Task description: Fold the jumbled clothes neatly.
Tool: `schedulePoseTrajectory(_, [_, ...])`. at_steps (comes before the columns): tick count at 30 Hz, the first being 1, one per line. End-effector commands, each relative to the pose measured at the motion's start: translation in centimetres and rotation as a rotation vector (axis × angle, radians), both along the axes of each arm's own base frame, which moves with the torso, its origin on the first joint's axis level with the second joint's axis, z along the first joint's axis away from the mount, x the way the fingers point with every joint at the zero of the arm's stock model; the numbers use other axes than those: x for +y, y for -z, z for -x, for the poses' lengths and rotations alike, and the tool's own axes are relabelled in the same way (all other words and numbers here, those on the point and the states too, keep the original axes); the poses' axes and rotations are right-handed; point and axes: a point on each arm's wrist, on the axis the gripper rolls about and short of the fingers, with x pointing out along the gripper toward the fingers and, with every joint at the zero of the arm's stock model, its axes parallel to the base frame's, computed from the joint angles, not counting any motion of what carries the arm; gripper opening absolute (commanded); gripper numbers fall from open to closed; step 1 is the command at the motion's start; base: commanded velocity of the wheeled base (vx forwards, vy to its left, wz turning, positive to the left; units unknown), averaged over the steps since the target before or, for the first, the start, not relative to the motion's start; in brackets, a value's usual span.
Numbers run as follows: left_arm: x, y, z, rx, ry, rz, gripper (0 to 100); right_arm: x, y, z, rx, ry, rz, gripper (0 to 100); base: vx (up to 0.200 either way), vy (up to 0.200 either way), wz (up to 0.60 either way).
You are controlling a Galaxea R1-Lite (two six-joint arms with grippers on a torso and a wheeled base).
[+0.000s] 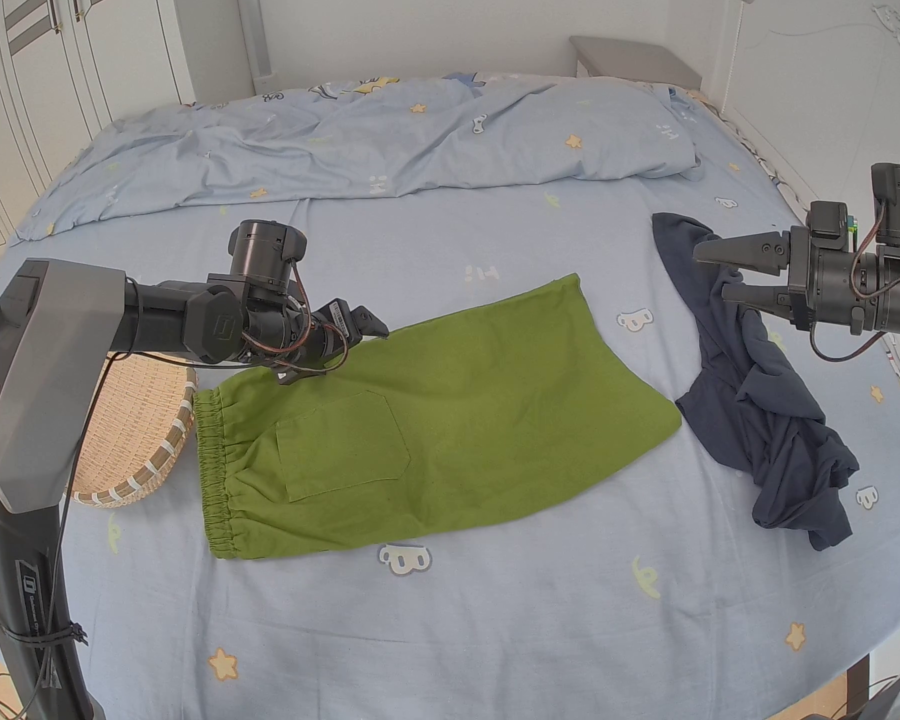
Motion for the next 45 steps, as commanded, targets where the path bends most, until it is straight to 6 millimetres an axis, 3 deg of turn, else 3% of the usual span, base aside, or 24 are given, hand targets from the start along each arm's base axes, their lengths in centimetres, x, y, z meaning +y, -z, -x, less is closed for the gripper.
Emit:
schedulePoseTrajectory(1, [0.0,0.5,-0.4,0.007,-0.01,0.002,100,0.0,0.0,0.0,0.001,-0.001,0.0,100,0.0,0.0,0.0])
schedulePoseTrajectory(8, [-0.5,-2.5,2.5,-0.081,0.022,0.03,100,0.0,0.0,0.1,0.0,-0.003,0.001,100,0.0,0.0,0.0])
schedulePoseTrajectory(12, [-0.3,-3.0,3.0,-0.122,0.022,0.045,100,0.0,0.0,0.1,-0.002,-0.001,0.001,100,0.0,0.0,0.0])
schedulePoseTrajectory(14, [0.0,-5.3,5.7,-0.239,0.036,0.083,100,0.0,-0.1,0.2,-0.006,-0.001,0.0,100,0.0,0.0,0.0])
schedulePoseTrajectory(16, [0.1,-5.5,6.0,-0.249,0.037,0.086,100,0.0,-0.2,0.2,-0.006,-0.001,0.0,100,0.0,0.0,0.0])
schedulePoseTrajectory(19, [0.5,-6.2,10.2,-0.234,0.102,0.109,100,-0.1,-0.8,0.8,-0.029,-0.003,-0.003,100,0.0,0.0,0.0])
schedulePoseTrajectory(21, [0.8,-6.0,11.2,-0.218,0.11,0.108,100,-0.1,-1.1,1.0,-0.036,-0.002,-0.005,100,0.0,0.0,0.0])
schedulePoseTrajectory(28, [3.2,-2.4,18.3,-0.048,0.069,0.134,100,-0.1,-1.7,2.2,-0.059,-0.008,-0.008,100,0.0,0.0,0.0])
schedulePoseTrajectory(30, [3.2,-2.4,18.3,-0.048,0.069,0.134,100,-0.1,-1.7,2.2,-0.059,-0.008,-0.008,100,0.0,0.0,0.0])
schedulePoseTrajectory(32, [4.5,-0.2,20.7,-0.021,0.035,0.138,100,0.2,-1.7,2.8,-0.06,-0.025,-0.009,100,0.0,0.0,0.0])
schedulePoseTrajectory(34, [4.5,-0.2,20.7,-0.021,0.035,0.138,100,0.2,-1.7,2.8,-0.06,-0.025,-0.009,100,0.0,0.0,0.0])
schedulePoseTrajectory(35, [6.1,0.8,22.1,-0.017,-0.032,0.176,100,0.3,-1.9,3.4,-0.068,-0.03,-0.01,100,0.0,0.0,0.0])
schedulePoseTrajectory(37, [7.0,1.7,23.0,-0.001,-0.065,0.203,100,0.6,-2.0,3.7,-0.071,-0.043,-0.011,100,0.0,0.0,0.0])
schedulePoseTrajectory(45, [10.5,4.7,23.5,0.04,-0.078,0.297,100,0.7,-1.6,4.5,-0.057,-0.051,-0.01,100,0.0,0.0,0.0])
